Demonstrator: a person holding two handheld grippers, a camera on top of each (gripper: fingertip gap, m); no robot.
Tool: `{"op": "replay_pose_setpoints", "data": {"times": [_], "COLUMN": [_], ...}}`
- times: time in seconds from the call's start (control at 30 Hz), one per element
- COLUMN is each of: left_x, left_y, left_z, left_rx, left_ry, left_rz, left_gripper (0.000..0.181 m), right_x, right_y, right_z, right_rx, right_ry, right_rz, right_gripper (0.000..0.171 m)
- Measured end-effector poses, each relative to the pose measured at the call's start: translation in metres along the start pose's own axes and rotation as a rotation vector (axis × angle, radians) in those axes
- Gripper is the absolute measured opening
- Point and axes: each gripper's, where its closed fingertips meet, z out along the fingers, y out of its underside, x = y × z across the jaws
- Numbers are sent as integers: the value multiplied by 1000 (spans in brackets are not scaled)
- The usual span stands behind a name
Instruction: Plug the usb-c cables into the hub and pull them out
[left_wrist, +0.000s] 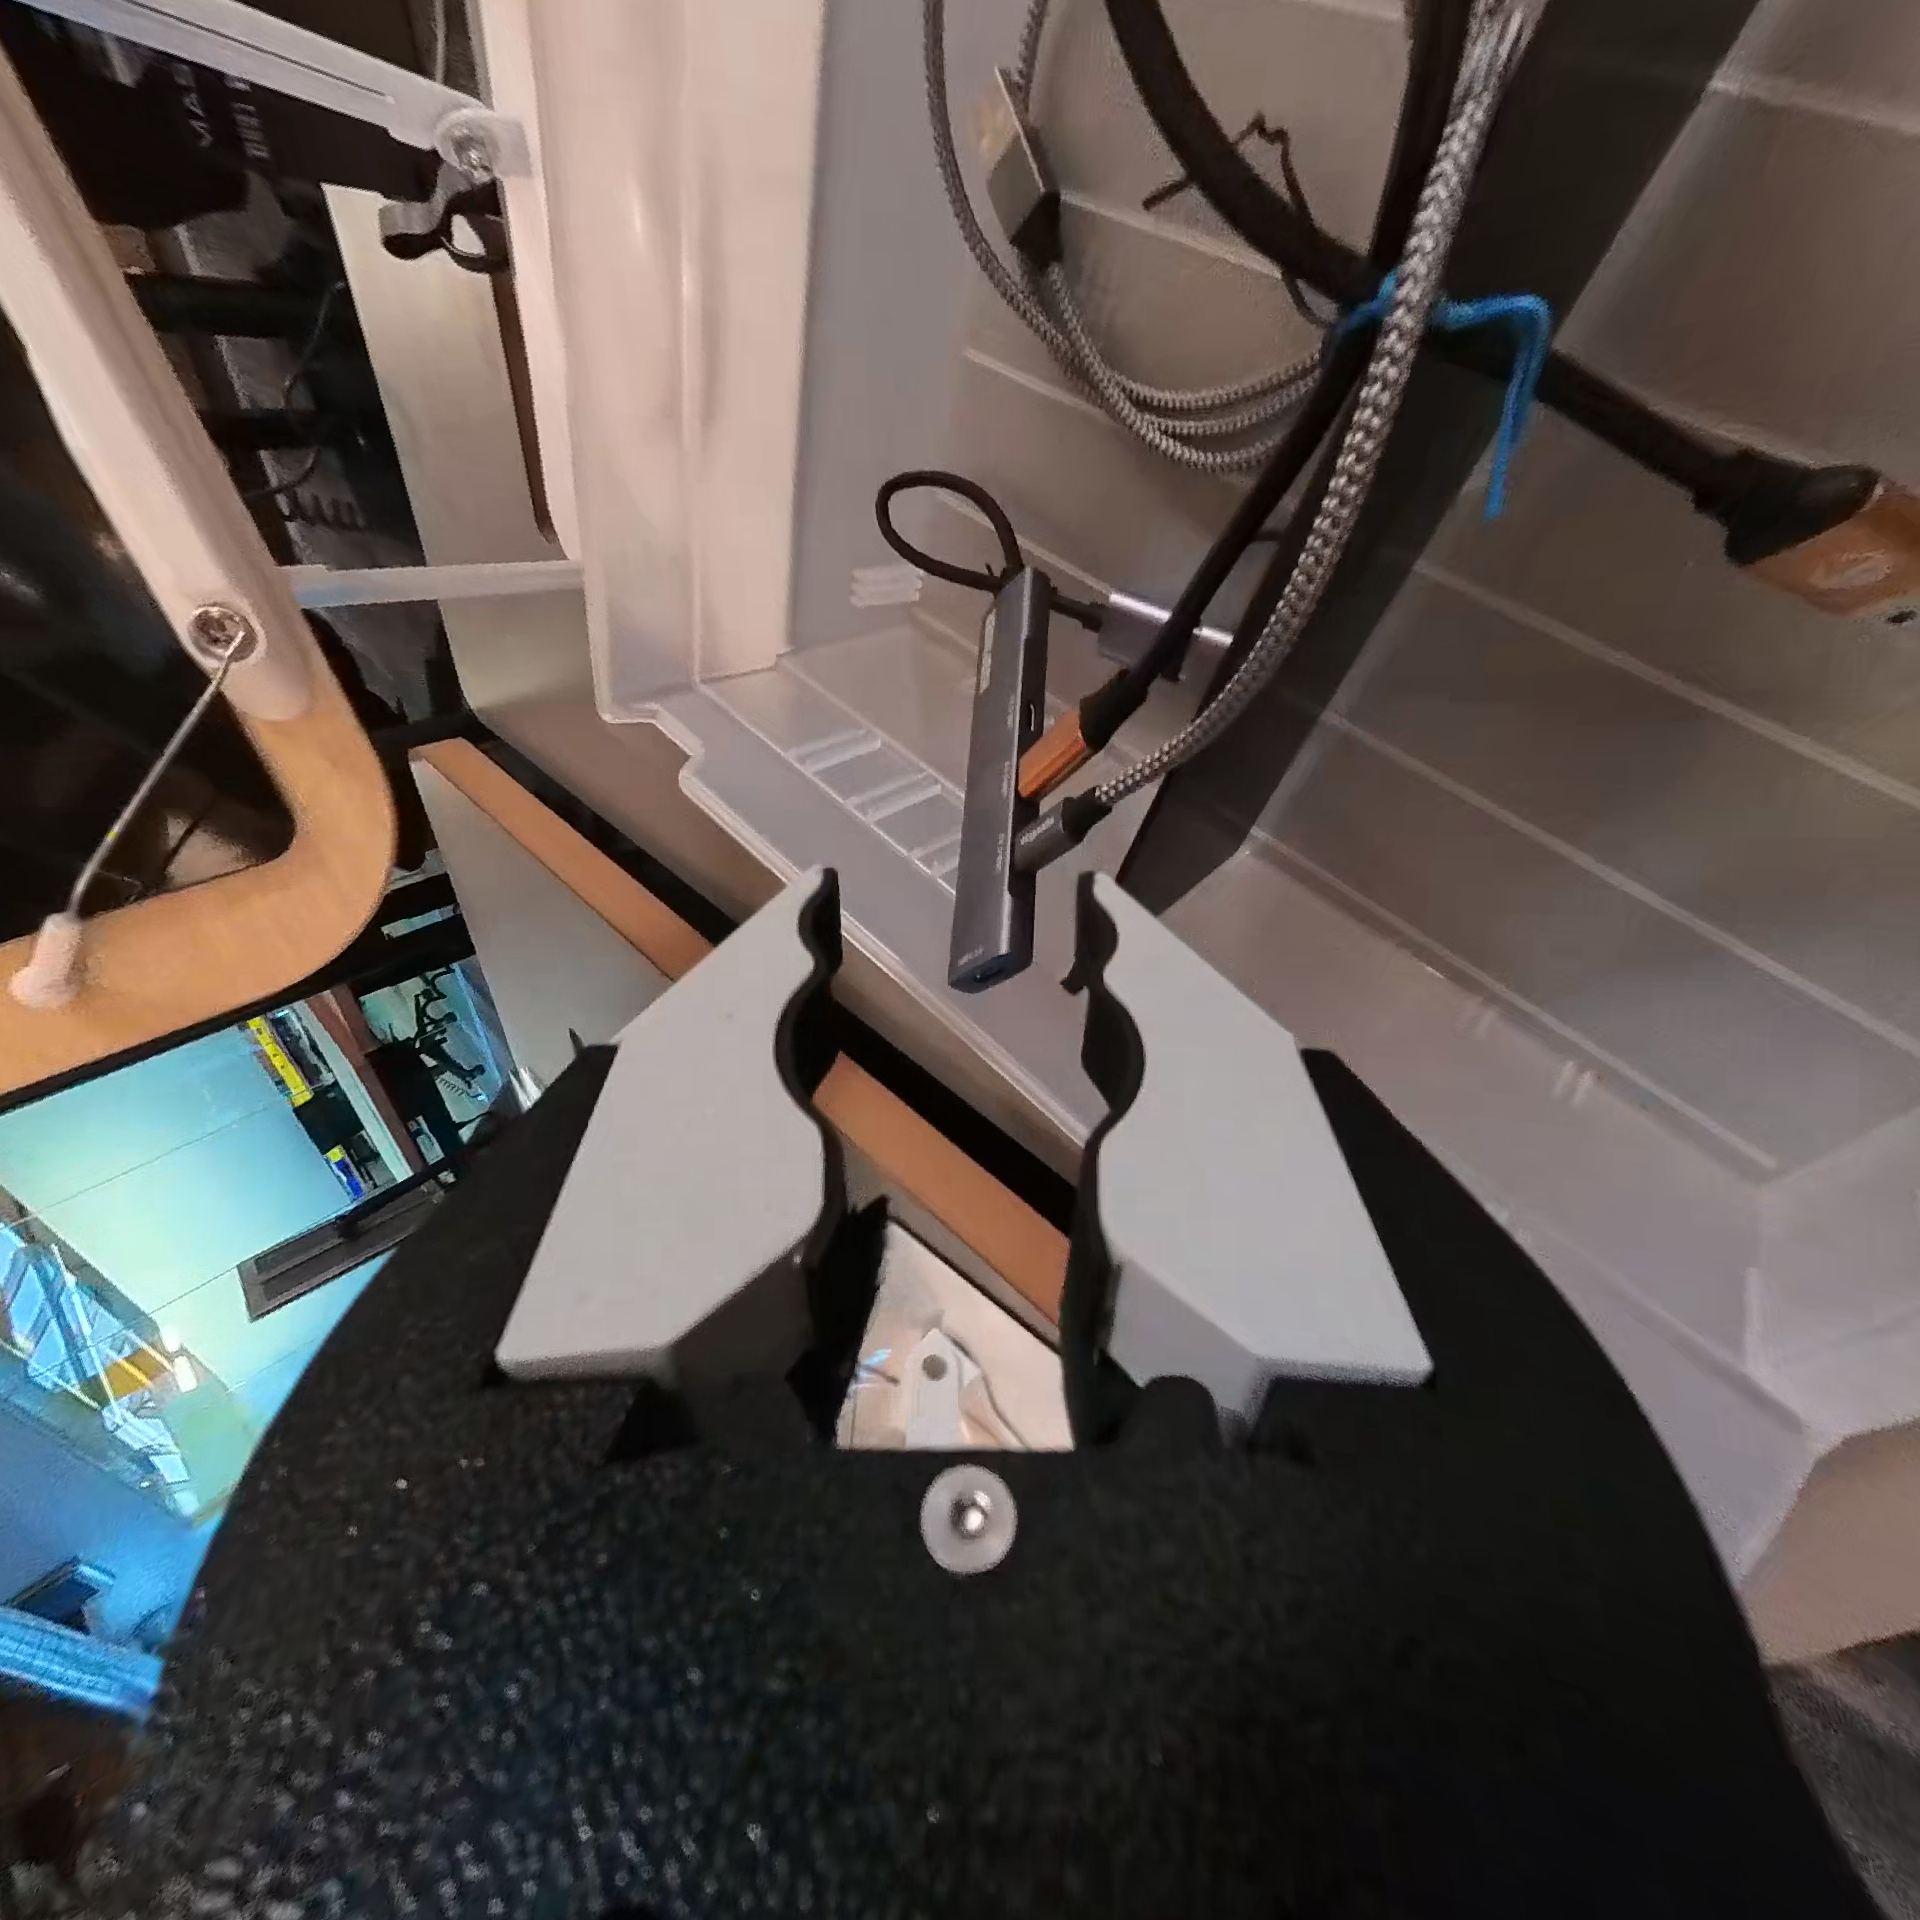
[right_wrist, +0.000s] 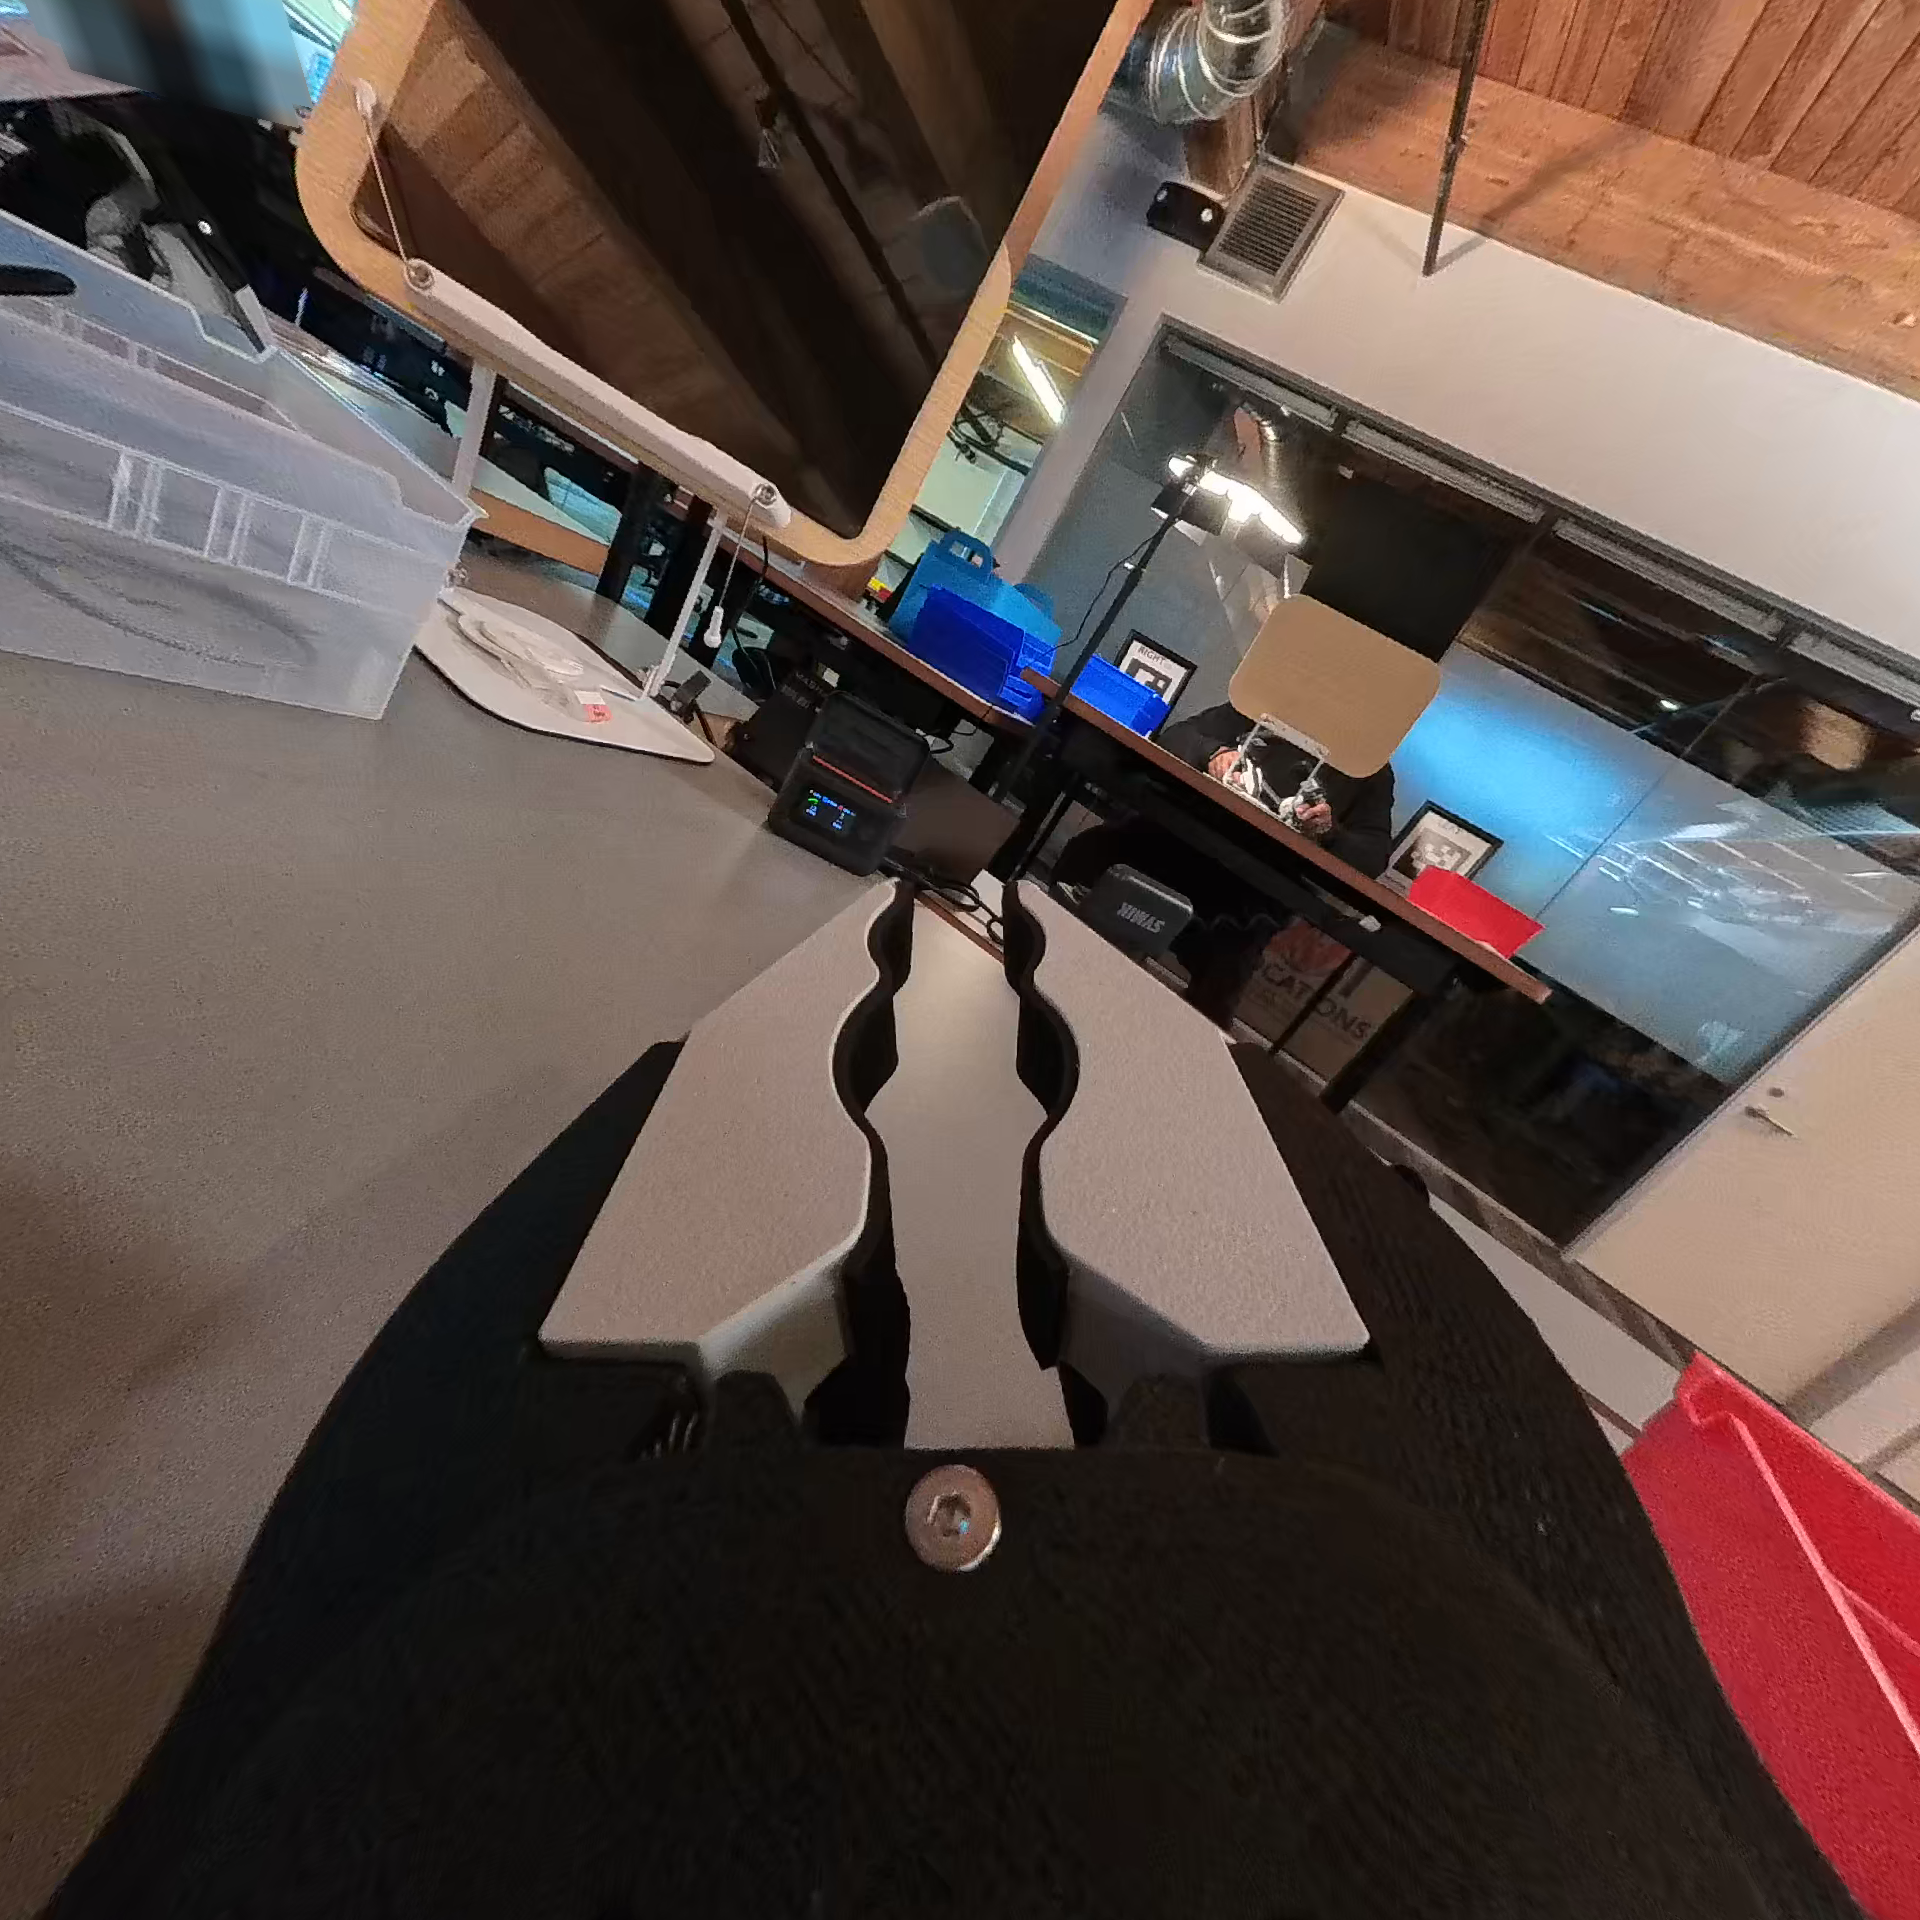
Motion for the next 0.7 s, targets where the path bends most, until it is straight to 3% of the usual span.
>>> {"op": "replay_pose_setpoints", "data": {"times": [0.2, 0.5, 0.7], "left_x": [-5, -37, -50], "left_y": [5, 9, -4], "left_z": [13, 36, 9], "left_rx": [-80, -191, -221], "left_ry": [-12, -257, -391], "left_rz": [104, 254, 191], "left_gripper": [37, 17, 10], "right_x": [-2, -4, -4], "right_y": [1, 0, -3], "right_z": [1, 1, 0], "right_rx": [-8, -7, -5], "right_ry": [-12, -21, -21], "right_rz": [-2, -2, -12], "right_gripper": [16, 16, 15]}}
